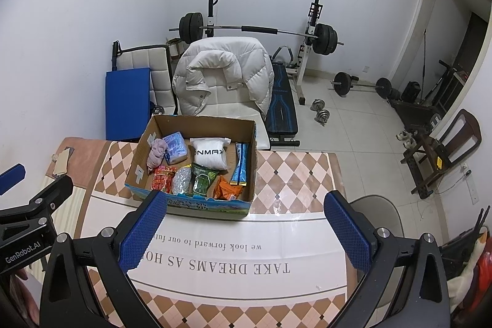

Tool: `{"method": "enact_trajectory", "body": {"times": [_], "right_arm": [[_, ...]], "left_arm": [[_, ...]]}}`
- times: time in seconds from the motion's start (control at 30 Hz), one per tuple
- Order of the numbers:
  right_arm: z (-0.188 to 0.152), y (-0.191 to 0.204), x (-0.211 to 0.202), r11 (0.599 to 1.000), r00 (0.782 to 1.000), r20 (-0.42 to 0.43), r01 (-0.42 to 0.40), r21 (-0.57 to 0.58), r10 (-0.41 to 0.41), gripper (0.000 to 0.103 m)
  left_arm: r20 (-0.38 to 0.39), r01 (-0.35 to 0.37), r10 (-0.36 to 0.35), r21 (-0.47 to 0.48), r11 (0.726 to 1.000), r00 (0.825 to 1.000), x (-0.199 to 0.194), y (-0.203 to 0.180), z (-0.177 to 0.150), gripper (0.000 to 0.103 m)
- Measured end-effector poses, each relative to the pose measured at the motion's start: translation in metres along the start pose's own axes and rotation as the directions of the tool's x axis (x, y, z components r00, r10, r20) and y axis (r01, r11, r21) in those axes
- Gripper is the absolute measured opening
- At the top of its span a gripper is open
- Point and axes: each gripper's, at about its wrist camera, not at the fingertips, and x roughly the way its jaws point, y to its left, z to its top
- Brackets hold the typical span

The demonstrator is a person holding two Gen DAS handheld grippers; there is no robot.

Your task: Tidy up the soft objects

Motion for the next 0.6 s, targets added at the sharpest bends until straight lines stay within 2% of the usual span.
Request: {"method": "enact_trajectory", "body": {"times": [0.6], "right_arm": [[-0.0011, -0.0015, -0.0025, 1.0, 1.0, -0.002, -0.002, -0.002, 0.002, 0.103]], "left_arm": [[0.023, -0.003, 0.003, -0.011, 1.0, 1.0, -0.0091, 0.0008, 0.0027, 0.103]]}}
